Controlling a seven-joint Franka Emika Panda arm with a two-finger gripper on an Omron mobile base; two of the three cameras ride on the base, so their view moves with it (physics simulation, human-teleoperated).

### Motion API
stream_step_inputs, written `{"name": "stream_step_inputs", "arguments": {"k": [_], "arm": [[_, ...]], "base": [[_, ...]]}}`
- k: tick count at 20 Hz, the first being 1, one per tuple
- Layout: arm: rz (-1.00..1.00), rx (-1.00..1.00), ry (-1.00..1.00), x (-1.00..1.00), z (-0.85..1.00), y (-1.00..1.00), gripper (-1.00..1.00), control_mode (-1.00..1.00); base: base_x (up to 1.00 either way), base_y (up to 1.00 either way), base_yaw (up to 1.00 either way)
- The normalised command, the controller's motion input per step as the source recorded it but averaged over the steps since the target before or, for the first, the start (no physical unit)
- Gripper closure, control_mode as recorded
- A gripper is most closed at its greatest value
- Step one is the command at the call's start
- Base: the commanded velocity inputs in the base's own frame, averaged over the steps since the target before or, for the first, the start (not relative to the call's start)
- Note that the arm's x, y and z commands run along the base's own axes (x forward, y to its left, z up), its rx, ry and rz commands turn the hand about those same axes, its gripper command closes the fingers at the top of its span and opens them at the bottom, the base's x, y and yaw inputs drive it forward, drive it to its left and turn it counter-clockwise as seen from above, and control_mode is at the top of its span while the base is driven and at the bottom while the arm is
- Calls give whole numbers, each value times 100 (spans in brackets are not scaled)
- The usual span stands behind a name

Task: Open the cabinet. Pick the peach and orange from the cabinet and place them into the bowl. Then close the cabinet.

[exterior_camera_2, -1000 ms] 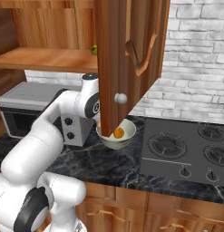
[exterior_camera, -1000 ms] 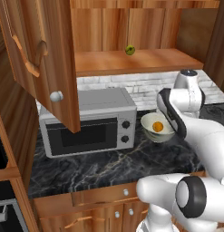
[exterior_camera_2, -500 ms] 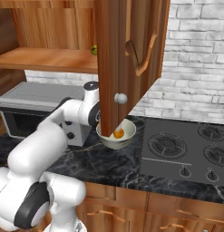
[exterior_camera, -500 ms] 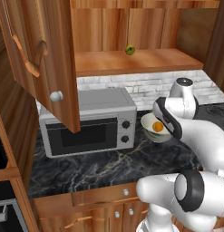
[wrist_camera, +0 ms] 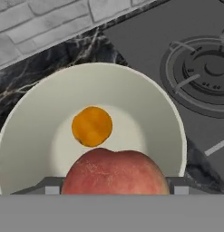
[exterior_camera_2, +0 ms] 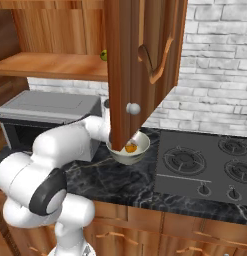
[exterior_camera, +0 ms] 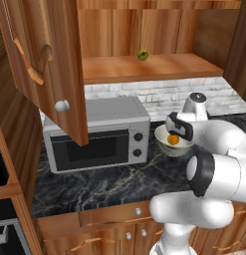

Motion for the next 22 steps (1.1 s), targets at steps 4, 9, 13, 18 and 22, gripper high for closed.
{"name": "stream_step_inputs", "arguments": {"k": [4,9,13,18,22], "arm": [[0,-2,-6,39,-29,-11,-100,-100],[0,-1,-1,8,0,0,-100,-100],[0,0,-2,0,50,0,-100,-100],[0,-1,-7,-1,72,1,-100,-100],[0,-1,-17,-84,94,0,-100,-100]], "base": [[0,0,0],[0,0,0],[0,0,0],[0,0,0],[0,0,0]]}}
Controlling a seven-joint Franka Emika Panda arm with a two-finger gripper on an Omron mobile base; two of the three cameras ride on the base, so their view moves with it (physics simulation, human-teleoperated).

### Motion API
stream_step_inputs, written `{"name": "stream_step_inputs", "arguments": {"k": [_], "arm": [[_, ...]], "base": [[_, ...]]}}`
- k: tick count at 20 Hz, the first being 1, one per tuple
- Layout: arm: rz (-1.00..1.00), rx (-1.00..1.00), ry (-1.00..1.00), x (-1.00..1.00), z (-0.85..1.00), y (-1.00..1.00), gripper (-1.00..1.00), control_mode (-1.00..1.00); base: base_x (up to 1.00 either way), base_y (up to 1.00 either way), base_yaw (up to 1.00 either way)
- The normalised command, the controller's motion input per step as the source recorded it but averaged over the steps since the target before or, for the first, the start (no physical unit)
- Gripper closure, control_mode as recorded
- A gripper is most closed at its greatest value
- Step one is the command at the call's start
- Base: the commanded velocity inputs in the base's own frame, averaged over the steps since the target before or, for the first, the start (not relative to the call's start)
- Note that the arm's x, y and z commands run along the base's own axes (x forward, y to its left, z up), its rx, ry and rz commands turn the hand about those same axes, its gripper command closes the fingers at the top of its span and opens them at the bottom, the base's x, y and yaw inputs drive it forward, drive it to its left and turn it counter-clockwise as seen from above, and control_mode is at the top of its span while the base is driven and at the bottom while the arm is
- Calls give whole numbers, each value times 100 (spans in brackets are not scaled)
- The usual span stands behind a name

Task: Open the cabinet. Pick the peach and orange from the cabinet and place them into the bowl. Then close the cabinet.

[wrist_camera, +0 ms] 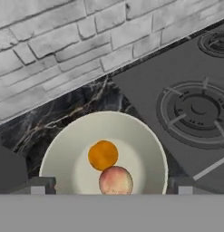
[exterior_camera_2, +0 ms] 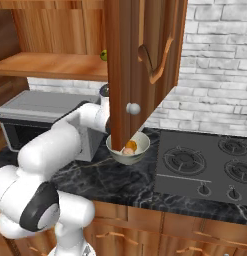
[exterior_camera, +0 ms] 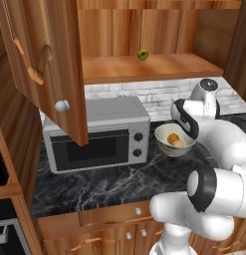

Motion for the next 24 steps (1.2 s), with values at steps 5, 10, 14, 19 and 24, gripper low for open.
{"name": "stream_step_inputs", "arguments": {"k": [5,10,14,19,24], "arm": [[0,-13,-30,-100,100,6,-100,-100],[0,-21,-24,-100,100,22,-100,-100],[0,-22,-15,-100,100,22,-100,-100],[0,-19,-3,-100,95,29,-100,-100],[6,-3,-12,-56,22,22,-100,-100]], "base": [[0,0,0],[0,0,0],[0,0,0],[0,0,0],[0,0,0]]}}
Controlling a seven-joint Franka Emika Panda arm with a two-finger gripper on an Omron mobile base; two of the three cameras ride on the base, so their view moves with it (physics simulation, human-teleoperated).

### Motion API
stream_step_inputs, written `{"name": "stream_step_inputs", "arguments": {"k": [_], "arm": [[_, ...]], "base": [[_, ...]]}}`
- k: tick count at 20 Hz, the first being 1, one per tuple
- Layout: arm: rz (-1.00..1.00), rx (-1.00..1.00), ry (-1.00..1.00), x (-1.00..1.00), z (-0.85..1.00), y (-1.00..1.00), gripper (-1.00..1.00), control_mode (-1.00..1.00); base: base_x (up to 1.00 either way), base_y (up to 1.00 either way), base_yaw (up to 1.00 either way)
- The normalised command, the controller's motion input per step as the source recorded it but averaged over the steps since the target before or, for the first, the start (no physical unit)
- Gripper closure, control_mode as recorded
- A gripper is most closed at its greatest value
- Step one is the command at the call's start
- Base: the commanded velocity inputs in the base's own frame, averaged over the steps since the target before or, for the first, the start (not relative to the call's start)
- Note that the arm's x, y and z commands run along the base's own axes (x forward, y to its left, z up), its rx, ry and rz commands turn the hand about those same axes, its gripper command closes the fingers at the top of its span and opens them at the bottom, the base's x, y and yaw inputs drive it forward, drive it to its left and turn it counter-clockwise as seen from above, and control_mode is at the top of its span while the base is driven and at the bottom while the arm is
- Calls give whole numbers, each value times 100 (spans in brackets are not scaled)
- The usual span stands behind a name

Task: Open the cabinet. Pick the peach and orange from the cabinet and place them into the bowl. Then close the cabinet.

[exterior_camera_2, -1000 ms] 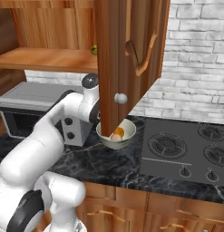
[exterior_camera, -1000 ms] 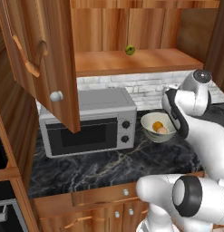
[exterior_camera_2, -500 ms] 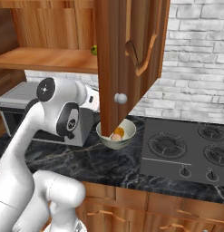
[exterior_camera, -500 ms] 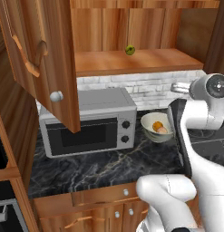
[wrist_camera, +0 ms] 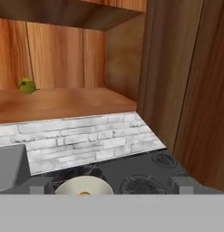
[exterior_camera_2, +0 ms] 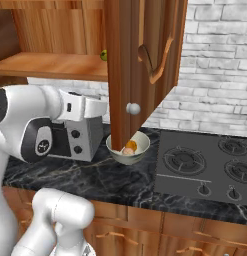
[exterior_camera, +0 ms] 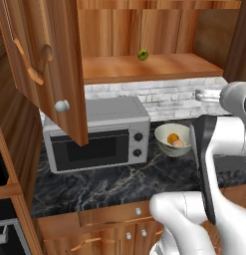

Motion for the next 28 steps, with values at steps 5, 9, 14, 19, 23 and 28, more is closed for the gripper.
{"name": "stream_step_inputs", "arguments": {"k": [5,9,14,19,23,28], "arm": [[26,0,-14,-99,53,35,-100,-100],[26,0,-2,-100,80,21,-100,-100],[10,0,8,-100,79,3,-100,-100],[0,0,10,-100,54,0,-100,-100],[2,0,2,-55,-33,-75,-100,-100],[15,1,0,7,-51,-95,-100,-100]], "base": [[0,0,0],[0,0,0],[0,0,0],[0,0,0],[0,0,0],[0,0,0]]}}
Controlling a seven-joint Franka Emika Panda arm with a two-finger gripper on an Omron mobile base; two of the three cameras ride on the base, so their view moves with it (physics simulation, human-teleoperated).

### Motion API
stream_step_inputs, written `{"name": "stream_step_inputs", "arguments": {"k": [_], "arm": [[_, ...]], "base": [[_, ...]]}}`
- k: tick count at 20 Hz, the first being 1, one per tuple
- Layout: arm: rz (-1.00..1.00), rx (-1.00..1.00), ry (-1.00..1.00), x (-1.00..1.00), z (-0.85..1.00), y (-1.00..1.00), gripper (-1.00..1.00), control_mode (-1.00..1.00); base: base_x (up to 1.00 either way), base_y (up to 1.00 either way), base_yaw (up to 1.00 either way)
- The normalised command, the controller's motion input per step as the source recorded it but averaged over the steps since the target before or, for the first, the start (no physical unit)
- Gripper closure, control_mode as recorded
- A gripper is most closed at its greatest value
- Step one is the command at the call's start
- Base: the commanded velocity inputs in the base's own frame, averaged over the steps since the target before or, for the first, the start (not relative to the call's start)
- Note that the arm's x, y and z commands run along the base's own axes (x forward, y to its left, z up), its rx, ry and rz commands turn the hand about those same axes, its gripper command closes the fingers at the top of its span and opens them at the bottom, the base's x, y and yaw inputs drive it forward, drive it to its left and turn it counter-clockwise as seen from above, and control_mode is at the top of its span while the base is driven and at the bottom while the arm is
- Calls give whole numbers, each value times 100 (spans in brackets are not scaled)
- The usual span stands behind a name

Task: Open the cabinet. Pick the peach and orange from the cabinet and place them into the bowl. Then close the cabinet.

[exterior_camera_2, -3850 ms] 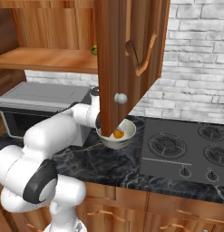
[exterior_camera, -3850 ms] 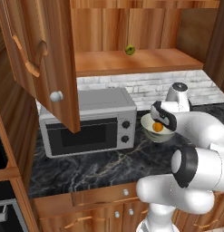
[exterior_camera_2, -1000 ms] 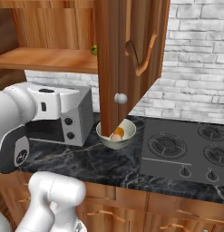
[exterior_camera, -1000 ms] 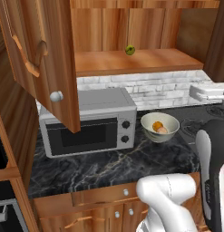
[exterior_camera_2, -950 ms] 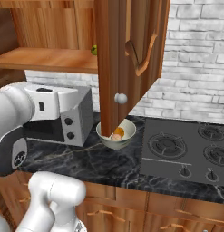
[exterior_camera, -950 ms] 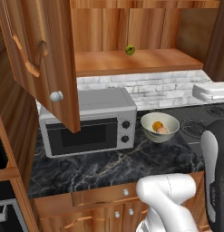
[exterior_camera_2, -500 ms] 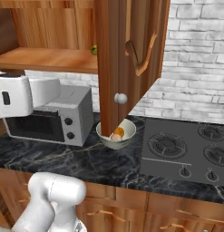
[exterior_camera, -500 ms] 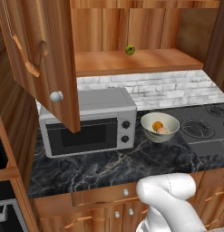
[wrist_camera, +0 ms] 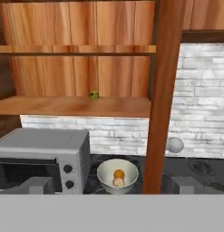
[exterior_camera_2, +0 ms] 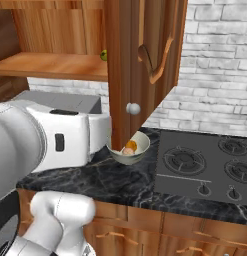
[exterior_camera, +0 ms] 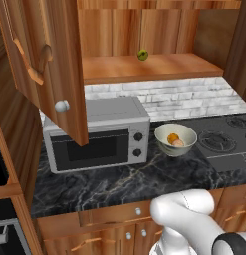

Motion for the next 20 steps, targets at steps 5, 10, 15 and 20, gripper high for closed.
{"name": "stream_step_inputs", "arguments": {"k": [5,10,15,20], "arm": [[19,9,0,56,-85,-64,-100,-100],[25,18,-10,93,-91,-7,-100,-100],[28,20,-9,100,-59,-9,-100,-100],[21,12,-19,100,-35,-4,-100,-100]], "base": [[0,0,0],[0,0,0],[0,0,0],[0,0,0]]}}
